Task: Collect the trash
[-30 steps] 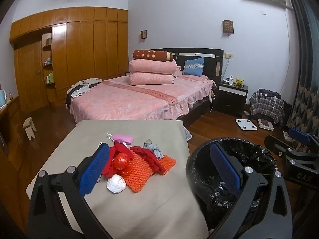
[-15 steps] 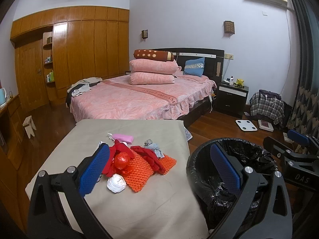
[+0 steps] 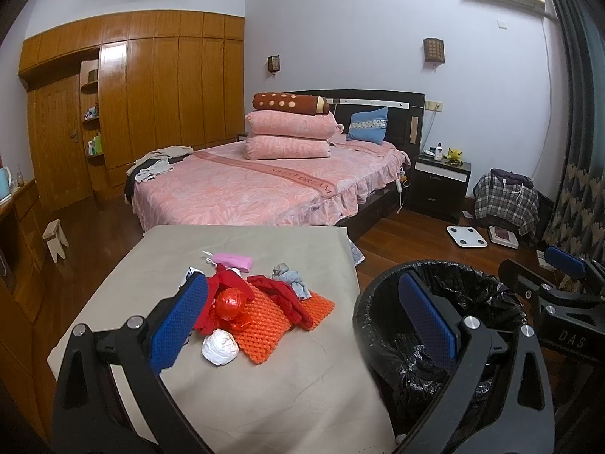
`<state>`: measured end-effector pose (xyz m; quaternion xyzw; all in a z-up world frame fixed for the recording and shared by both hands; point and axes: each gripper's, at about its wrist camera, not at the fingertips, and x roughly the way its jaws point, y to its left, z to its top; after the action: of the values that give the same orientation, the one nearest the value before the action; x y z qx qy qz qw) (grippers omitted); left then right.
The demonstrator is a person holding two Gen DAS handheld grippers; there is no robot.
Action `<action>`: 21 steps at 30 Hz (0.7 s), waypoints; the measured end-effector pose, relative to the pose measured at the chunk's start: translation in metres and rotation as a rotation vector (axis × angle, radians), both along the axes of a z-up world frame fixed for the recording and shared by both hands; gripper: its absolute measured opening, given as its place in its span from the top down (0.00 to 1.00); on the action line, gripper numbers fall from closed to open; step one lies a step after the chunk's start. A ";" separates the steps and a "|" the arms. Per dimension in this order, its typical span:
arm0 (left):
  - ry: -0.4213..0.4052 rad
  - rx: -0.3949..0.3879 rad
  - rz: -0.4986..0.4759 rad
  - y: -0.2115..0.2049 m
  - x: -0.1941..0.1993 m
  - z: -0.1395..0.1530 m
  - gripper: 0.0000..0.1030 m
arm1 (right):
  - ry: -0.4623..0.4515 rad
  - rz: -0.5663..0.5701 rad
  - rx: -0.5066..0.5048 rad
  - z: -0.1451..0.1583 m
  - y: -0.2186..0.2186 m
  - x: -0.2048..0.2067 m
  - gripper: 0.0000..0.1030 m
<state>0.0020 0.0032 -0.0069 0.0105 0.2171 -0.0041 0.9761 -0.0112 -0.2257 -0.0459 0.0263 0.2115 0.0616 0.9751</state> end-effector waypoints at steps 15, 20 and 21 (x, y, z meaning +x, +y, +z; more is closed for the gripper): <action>0.004 -0.005 -0.001 -0.002 -0.002 -0.004 0.05 | 0.004 0.000 0.001 0.001 0.001 0.000 0.06; 0.006 -0.008 0.000 -0.004 0.002 -0.007 0.05 | 0.004 0.000 0.001 -0.002 0.000 0.003 0.06; 0.006 -0.008 0.000 -0.004 0.002 -0.007 0.05 | 0.004 0.000 0.001 -0.002 0.000 0.003 0.06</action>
<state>0.0042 -0.0007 -0.0140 0.0067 0.2198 -0.0051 0.9755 -0.0082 -0.2260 -0.0481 0.0271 0.2132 0.0619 0.9747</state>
